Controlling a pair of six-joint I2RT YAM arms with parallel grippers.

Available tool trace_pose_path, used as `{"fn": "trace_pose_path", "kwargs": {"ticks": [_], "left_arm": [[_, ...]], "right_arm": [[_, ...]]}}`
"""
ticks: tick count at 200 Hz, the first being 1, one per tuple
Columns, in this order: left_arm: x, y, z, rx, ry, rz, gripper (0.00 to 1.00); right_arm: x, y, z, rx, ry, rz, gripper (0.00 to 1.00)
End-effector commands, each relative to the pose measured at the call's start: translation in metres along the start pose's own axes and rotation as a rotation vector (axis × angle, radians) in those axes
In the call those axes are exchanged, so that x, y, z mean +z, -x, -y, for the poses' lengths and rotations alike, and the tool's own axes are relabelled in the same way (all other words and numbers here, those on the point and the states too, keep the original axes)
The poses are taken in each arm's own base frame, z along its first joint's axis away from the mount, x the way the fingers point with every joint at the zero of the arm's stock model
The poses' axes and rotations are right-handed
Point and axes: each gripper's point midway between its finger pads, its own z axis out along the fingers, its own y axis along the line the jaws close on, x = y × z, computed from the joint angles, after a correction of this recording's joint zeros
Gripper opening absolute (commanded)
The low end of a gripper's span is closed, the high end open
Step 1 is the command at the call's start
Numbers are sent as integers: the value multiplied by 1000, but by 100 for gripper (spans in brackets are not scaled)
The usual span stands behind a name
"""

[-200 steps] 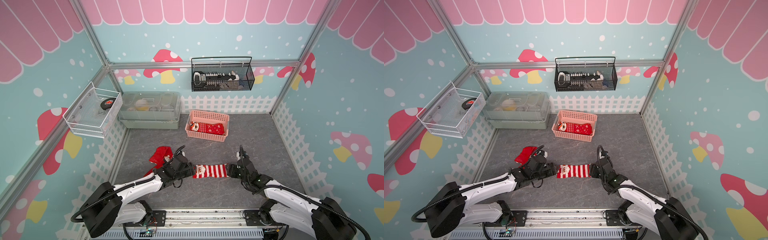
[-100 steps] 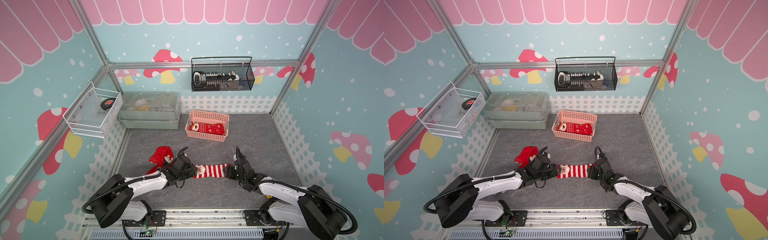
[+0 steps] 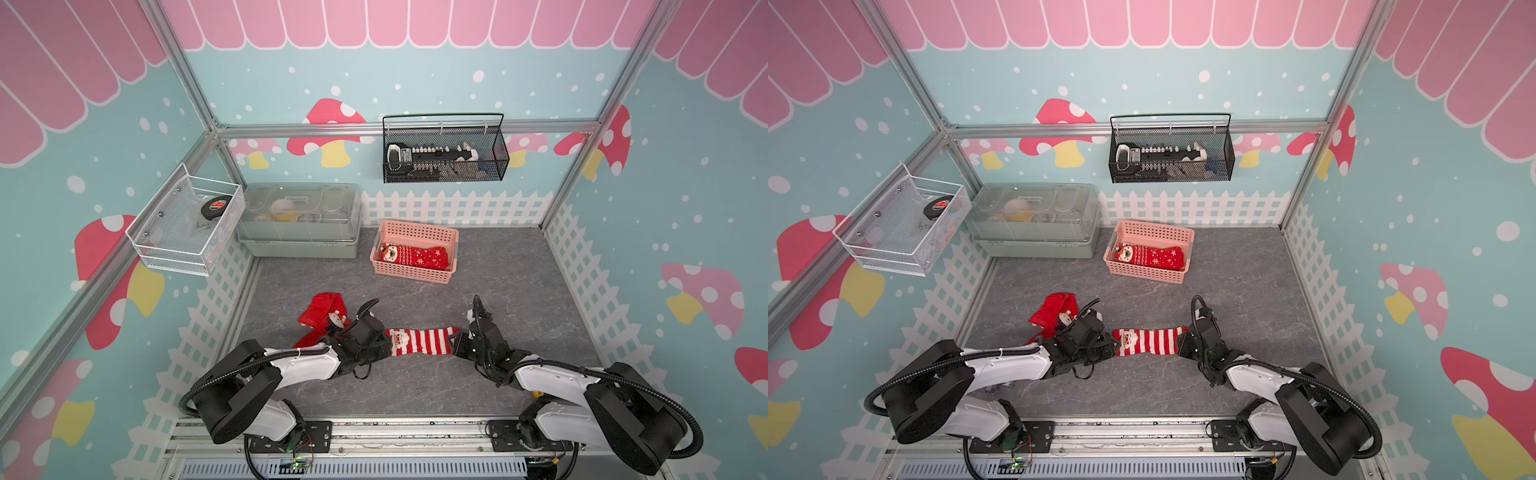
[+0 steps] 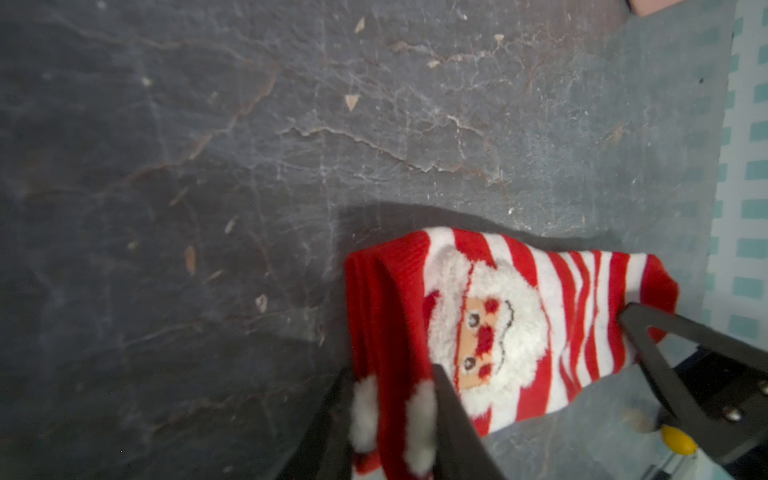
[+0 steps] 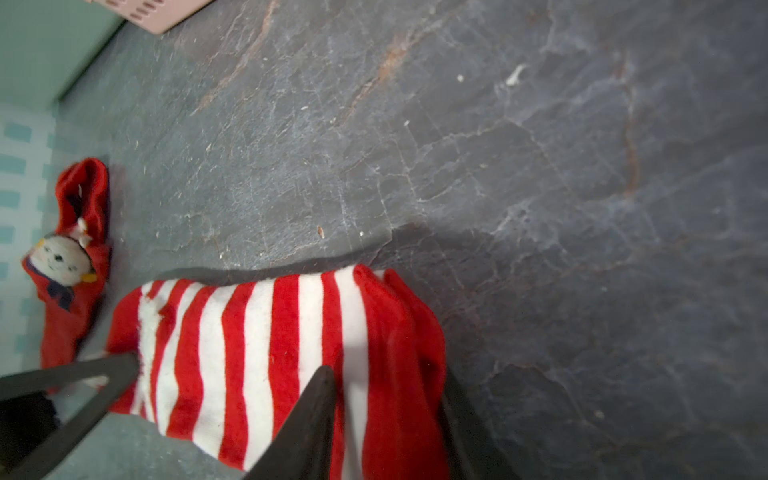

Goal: Place the socks together as a pair
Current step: Pick up a pair of socks from the center of the board, then place a pair of socks in the bin.

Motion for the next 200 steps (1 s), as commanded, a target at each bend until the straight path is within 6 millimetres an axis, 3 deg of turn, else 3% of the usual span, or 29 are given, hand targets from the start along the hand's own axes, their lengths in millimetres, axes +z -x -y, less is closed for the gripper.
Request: {"fn": "trace_pose_path", "kwargs": {"ticks": [1,32,45,69,99,150,200], "left_arm": [[5,-4,-6,-2,25,-9,15],[-5,6,-7,22,55,30,1],[-11,9,-3,45,48,40,0],[-22,14,2,75,49,54,0],[-39,18,22,98,-23,57,0],[-66,32,61,157,-86,46,0],[-99,71,100,216,-107,122,0]], "right_arm": [[2,-12,4,37,-6,-49,24],[1,-5,2,20,-21,-37,6],[-1,-4,0,14,-10,-33,0],[-7,-1,-7,15,27,-9,0],[-21,12,-16,1,65,55,0],[-73,58,-44,11,184,284,0],[-136,111,-63,18,223,537,0]]}}
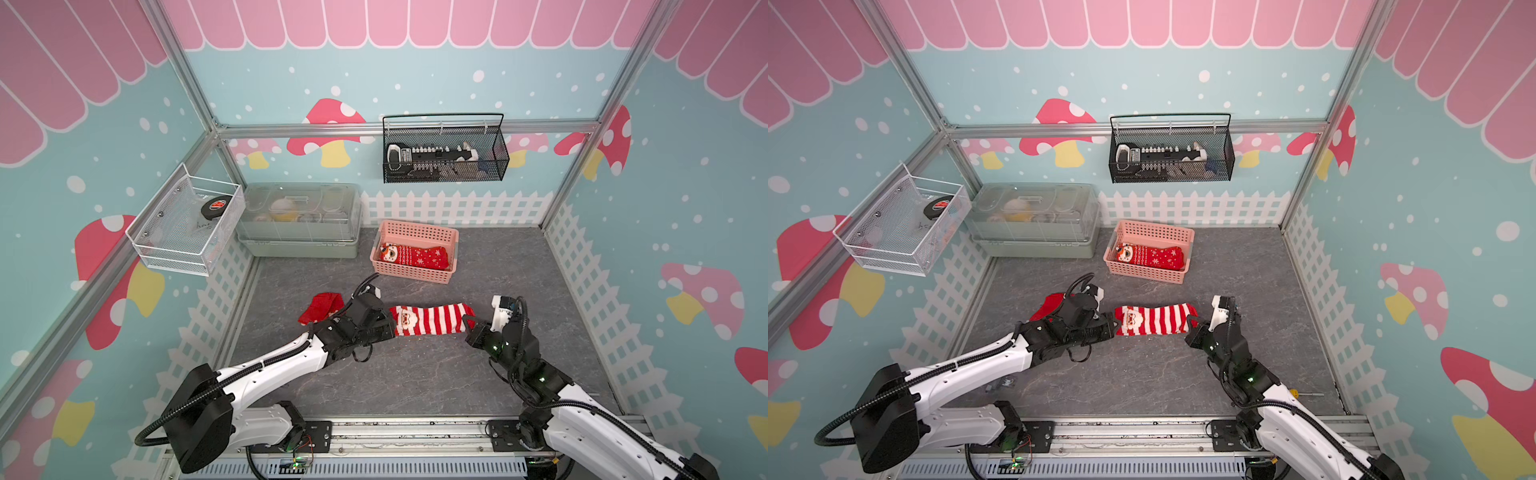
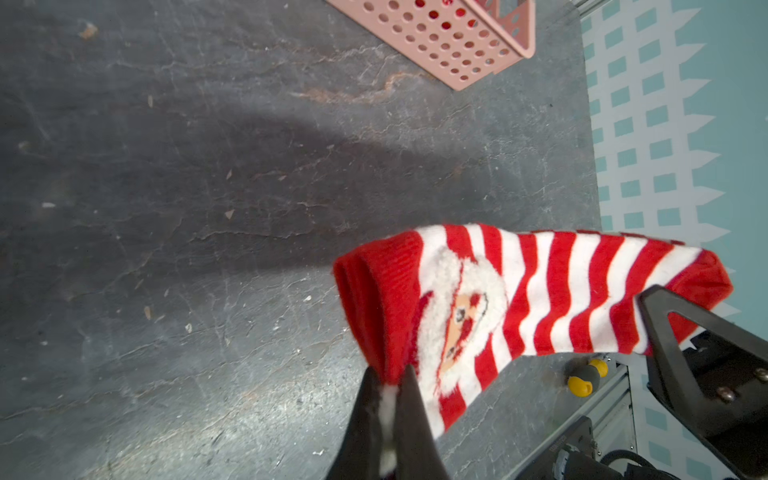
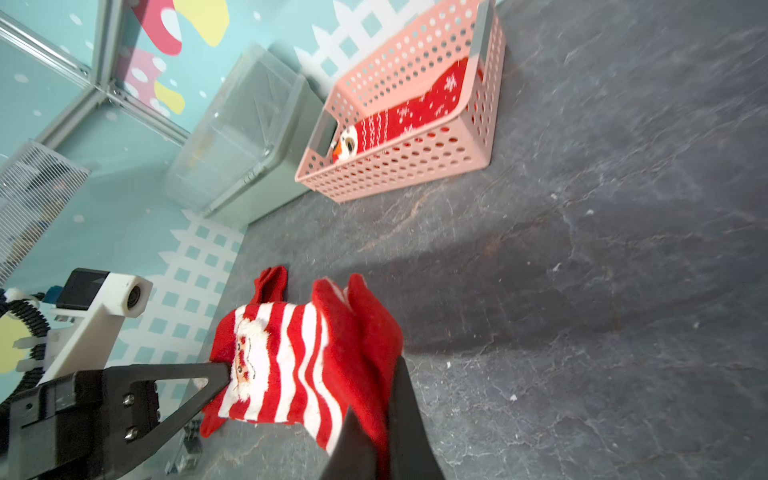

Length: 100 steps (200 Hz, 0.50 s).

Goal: Place the socks together as a pair
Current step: Place a pair of socks in the bin.

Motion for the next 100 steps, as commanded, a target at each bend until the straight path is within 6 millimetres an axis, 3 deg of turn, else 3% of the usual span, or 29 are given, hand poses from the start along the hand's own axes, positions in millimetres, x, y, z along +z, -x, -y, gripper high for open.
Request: {"fn": "trace_pose_path", "kwargs": {"ticks": [1,36,68,100], "left_arm": [[-17,23,13,60,9,34,0],[-26,75,32,128,-16,108,0],[-18,124,29,176,14,135,0],[10,166,21,188,20,108,0]], "right_arm": [[-12,37,-12,-18,-20,126,0],[-2,80,-46,-106,-22,195,0],[34,112,-66,-200,-115,213,0],[79,135,-79,-258,-157,268,0]]}}
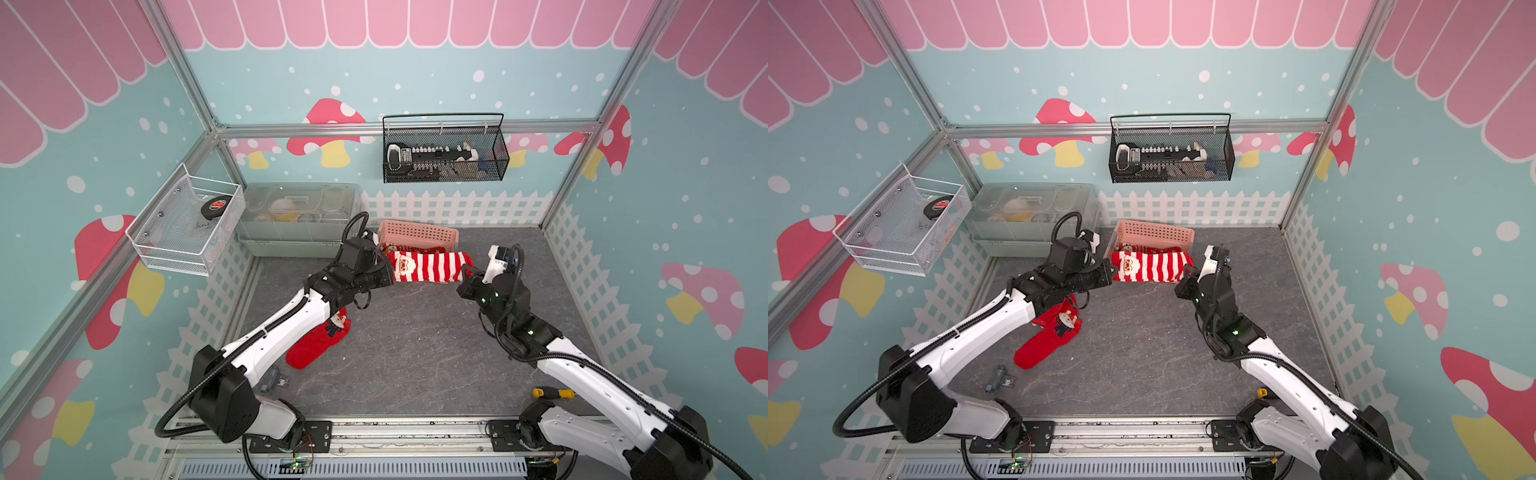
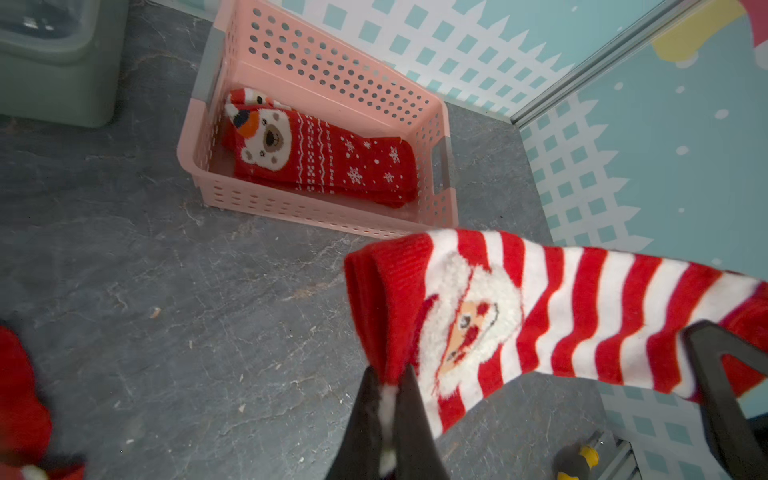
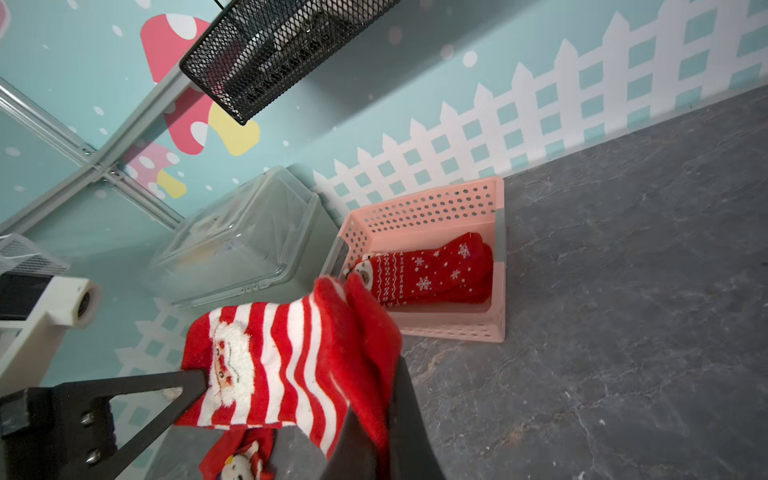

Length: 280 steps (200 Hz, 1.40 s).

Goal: Place the socks together as a pair
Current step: Place a pair of socks in the bin.

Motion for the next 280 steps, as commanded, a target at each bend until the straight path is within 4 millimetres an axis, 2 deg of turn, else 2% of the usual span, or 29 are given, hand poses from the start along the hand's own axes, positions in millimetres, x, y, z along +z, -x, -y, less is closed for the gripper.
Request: {"fn": "trace_pose_path", "kwargs": {"ticks": [1,26,60,74,90,95,109,112,121,162,186,208,221,234,238,251,261,265,275,280], "left_arm": [[23,11,-11,71,8,-66,0],[56,31,-19,95,40,-89,0],[96,46,-41,85,99,-99,0],[110,52,-55,90,142,-95,0],[125,55,-61,110,168,-97,0],[128,61,-76,95,193,-97,0],[139,63,-85,93,219,-121,0],[141,61,-87,91,223,-131,0],[147,61,-89,98,225,-137,0],[163,59,-98,116,249,-144,0],[167,57,-101,121,256,-151,0],[171,55,-101,121,254,-161,4],[171,55,-98,113,246,-167,15],[170,59,-88,115,225,-160,40],[169,61,-84,119,221,-159,45],[161,70,-71,142,214,-148,52],[153,78,-66,146,215,-132,57],[151,74,-49,165,194,-134,59],[142,78,-36,173,176,-117,60],[137,80,-30,176,168,-109,61]], "right_arm": [[28,17,-3,-70,-48,72,0],[72,14,-9,-93,-45,69,0],[125,5,4,-179,-99,90,0],[145,-3,12,-183,-103,93,0],[168,-13,19,-181,-111,95,0],[175,-15,21,-183,-113,96,0],[191,-20,22,-185,-112,89,0],[198,-30,27,-193,-120,71,0],[205,-39,33,-198,-135,56,0],[211,-56,52,-214,-198,37,0],[218,-64,51,-235,-193,-5,3],[219,-67,54,-239,-213,-22,12],[217,-65,53,-237,-211,-24,23],[216,-59,44,-236,-176,-22,34],[216,-56,40,-235,-167,-20,37],[213,-47,33,-230,-155,-24,46],[208,-38,28,-226,-151,-24,48],[205,-33,25,-225,-149,-20,49],[199,-28,24,-229,-149,-21,49],[188,-11,15,-221,-133,5,49]]}}
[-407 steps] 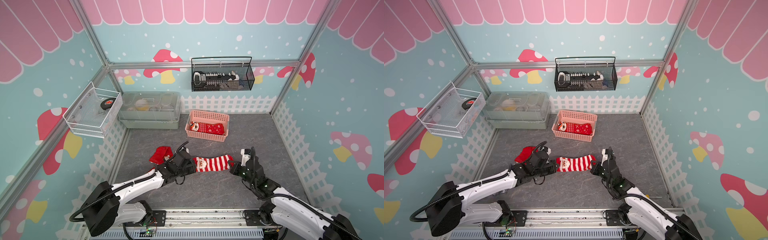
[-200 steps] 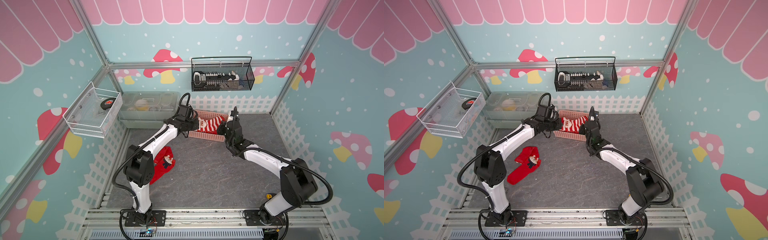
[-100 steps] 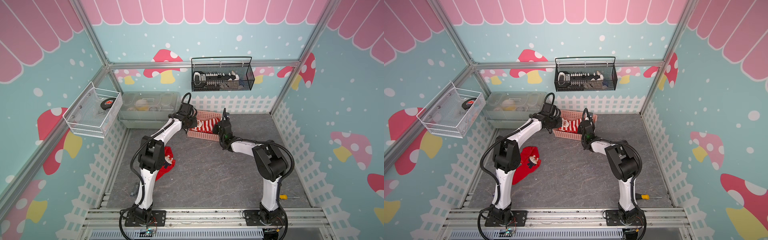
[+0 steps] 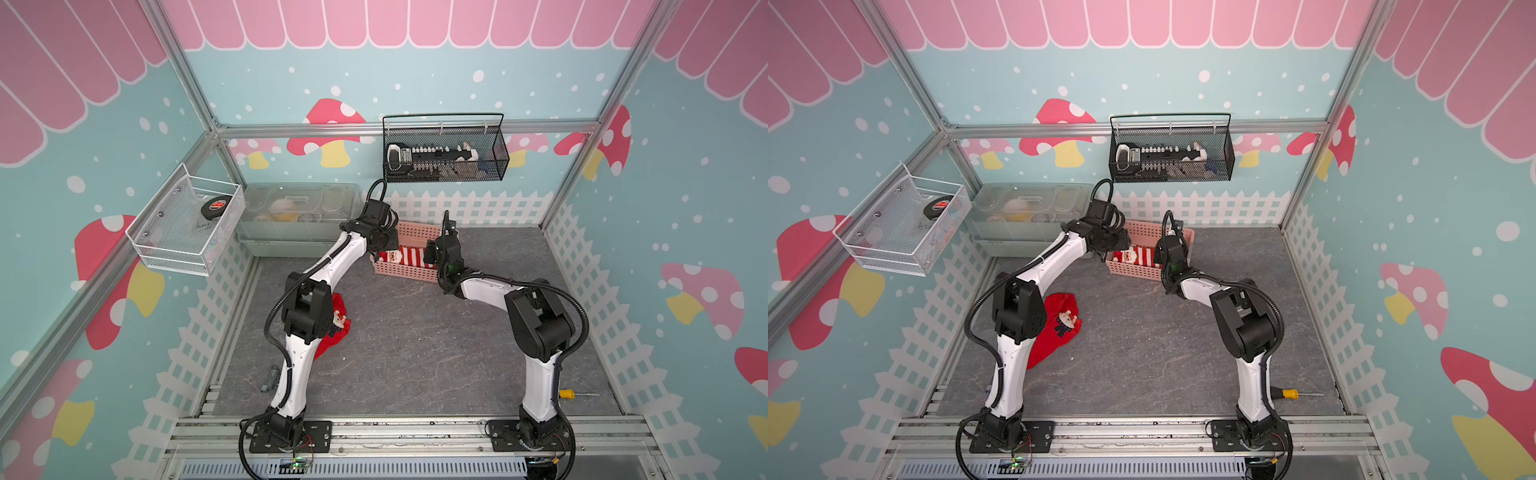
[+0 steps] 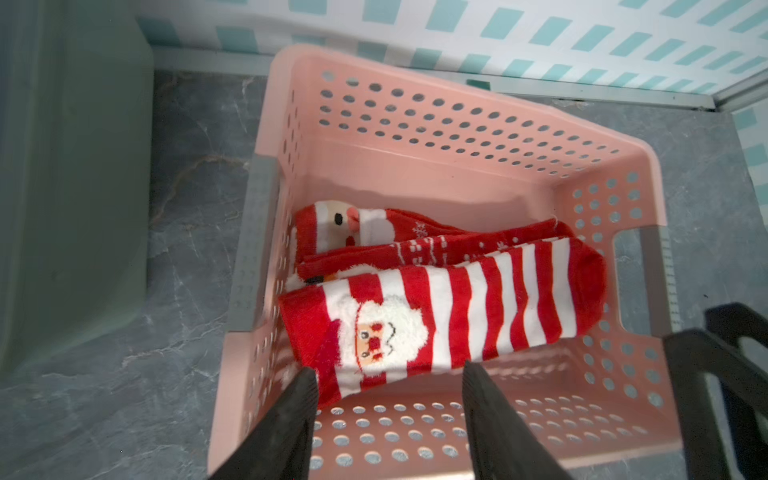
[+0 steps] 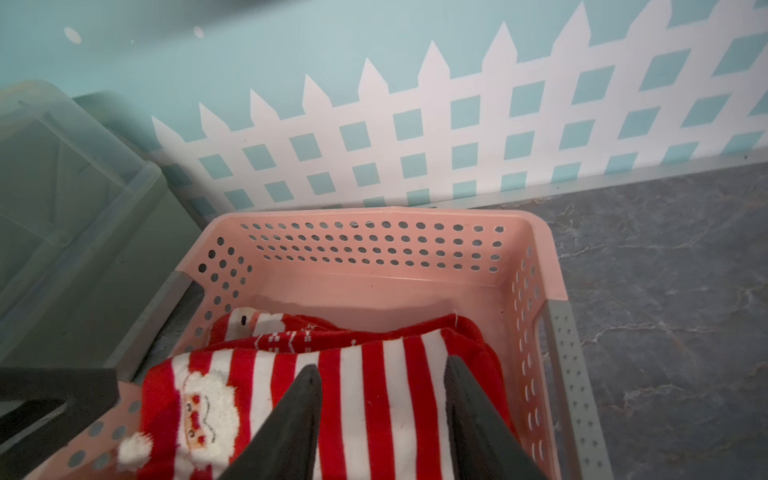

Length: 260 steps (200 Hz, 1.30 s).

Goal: Place the socks together as a pair
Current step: Place a pair of socks in the bin, then pick up the sock at the center of the board.

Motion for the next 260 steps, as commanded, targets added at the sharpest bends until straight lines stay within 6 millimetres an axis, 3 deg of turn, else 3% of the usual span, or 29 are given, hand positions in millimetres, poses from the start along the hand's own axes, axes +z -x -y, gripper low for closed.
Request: {"fn": "trace_pose_path", "kwargs": {"ticks": [1,26,60,89,112,146,170,223,260], "left_arm": [[-35,9,34,50,-39,33,61],[-70,13,51,64,-57,75,61],[-111,-2,72,58,-109,97,60],[-155,-19,85,59,-147,145,60],[-188,-36,83,34,-169,182,60],[-217,-72,49,-36,-107,224,61],[-229,-100,23,-77,-61,231,60],[-238,-179,-50,-175,100,229,61],[-234,-234,-98,-246,228,194,62]], "right_arm": [[-34,57,-10,18,36,71,49],[-68,76,-10,15,66,66,49],[-127,87,-11,21,177,72,50],[-174,86,-5,4,237,69,50],[-202,79,10,-16,223,42,50],[-239,59,28,-36,230,20,51],[-255,33,42,-38,231,-8,50],[-265,-43,51,-81,323,-108,50],[-266,-68,59,-93,349,-61,50]]}}
